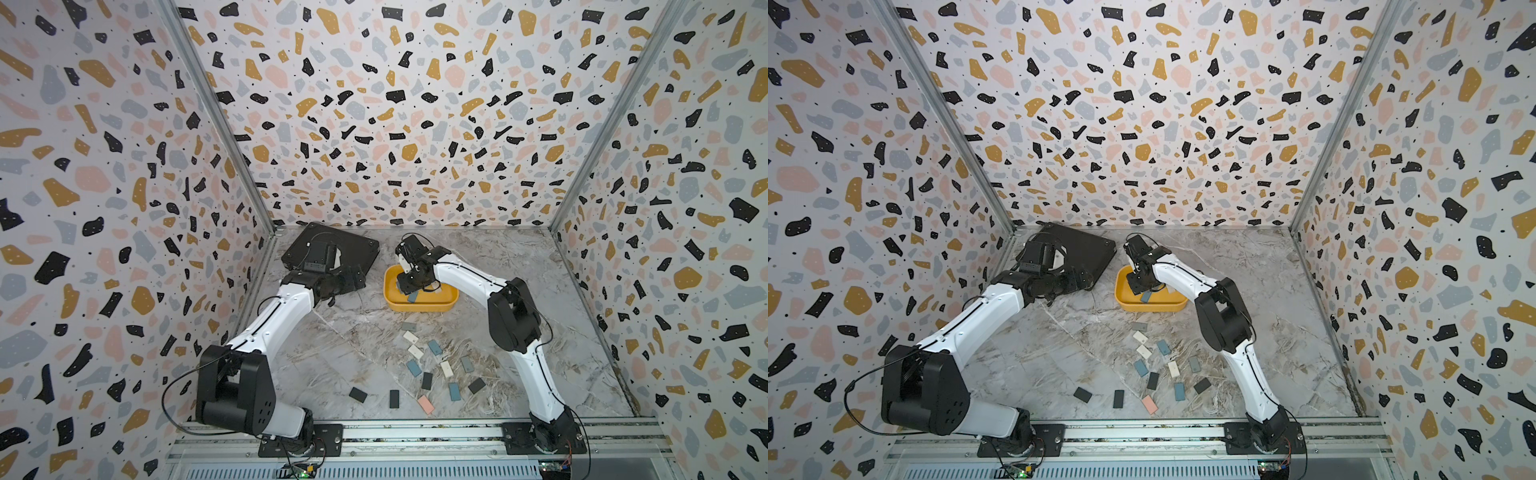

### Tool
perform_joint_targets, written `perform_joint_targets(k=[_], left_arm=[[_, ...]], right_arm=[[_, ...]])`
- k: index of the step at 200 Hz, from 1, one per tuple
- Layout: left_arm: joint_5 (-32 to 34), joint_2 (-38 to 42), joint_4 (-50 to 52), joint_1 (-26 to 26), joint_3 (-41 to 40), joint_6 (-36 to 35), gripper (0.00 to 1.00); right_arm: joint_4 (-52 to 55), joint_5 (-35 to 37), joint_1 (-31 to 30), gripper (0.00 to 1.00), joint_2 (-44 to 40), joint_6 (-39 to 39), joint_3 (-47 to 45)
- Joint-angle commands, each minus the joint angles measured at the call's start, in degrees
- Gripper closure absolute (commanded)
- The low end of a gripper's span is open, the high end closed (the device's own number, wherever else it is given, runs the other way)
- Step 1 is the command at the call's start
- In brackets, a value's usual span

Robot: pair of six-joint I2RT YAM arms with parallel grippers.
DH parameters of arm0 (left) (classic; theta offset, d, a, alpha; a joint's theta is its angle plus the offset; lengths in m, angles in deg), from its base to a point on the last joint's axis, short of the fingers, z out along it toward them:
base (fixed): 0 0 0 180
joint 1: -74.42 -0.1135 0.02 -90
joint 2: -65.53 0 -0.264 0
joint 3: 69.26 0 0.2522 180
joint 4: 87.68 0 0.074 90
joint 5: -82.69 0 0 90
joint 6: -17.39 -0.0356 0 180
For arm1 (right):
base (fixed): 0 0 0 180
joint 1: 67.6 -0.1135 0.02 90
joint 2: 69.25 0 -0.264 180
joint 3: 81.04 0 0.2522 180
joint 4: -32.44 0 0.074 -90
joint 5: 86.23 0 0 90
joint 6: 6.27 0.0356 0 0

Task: Put the eraser in the storage box
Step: Place the eraser in the storage box, then pick up the eraser from the center of the board.

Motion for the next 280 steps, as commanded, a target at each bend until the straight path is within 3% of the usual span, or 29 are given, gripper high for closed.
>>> perform_joint_targets(k=[1,59,105,280], left_arm=[[0.75,0.7,-1.01,-0.3,1.34,-0.94,0.04],[0.75,1.75,-2.31,-0.3,0.27,-0.91,0.04],[0.9,2.42,-2.58,-0.27,-0.07,-1.11,0.04],[1.45,3.64,-2.29,-0.3,-1.18,-1.13,0.04]], right_arm=[[-1.57,4.29,-0.91,0.45,-14.46,0.56,-7.29],[-0.76,5.26,-1.79,0.41,-33.89,5.26,-34.63],[-2.26,4.68,-4.27,0.41,-38.38,9.31,-46.46],[-5.72,3.59,-11.77,0.41,-30.55,13.31,-49.27]])
